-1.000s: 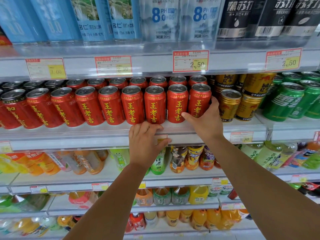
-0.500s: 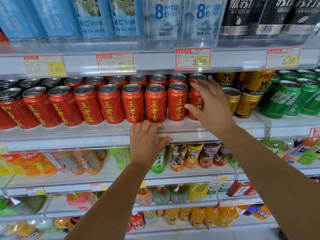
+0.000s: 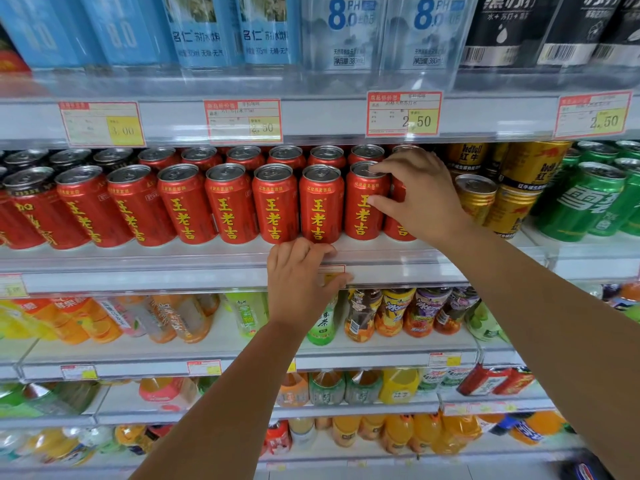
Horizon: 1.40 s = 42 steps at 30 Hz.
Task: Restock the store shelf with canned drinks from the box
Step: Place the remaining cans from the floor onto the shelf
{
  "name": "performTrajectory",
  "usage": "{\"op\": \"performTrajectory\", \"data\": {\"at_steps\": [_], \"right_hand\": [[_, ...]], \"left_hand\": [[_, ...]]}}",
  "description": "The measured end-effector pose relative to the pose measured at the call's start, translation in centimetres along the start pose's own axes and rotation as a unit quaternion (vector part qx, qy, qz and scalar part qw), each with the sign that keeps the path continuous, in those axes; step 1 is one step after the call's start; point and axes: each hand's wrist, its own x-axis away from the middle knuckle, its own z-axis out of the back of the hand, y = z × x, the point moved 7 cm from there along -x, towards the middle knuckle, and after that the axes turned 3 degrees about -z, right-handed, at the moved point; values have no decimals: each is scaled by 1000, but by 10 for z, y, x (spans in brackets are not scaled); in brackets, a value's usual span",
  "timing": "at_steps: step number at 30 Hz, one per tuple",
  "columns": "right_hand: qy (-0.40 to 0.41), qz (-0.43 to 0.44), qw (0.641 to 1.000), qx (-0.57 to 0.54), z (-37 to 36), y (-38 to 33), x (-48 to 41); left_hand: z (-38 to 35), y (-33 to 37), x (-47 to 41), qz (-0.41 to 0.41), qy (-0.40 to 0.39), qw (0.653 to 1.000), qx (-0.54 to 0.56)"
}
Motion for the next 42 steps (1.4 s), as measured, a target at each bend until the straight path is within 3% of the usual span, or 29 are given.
{"op": "performTrajectory", "data": {"at_steps": [5, 8, 16, 20, 23, 26, 42], "right_hand": [[55, -96, 988, -106, 20, 24, 22], [33, -154, 976, -151, 11, 46, 35], [-30, -167, 962, -214, 4, 57, 33], [-26, -152, 975, -159, 6, 53, 31], [7, -55, 997, -48, 13, 30, 21], [-11, 22, 999, 20, 5, 8, 9], [-21, -4, 1000, 16, -5, 4, -3]], "left_hand": [[-1, -1, 0, -1, 0, 1000, -2], [-1, 0, 0, 3, -2, 1000, -3], [1, 1, -1, 10, -6, 1000, -1], [0, 1, -1, 9, -10, 1000, -1], [0, 1, -1, 5, -5, 1000, 0], [0, 0, 0, -1, -1, 1000, -2], [-2, -1, 1, -4, -10, 1000, -14]]}}
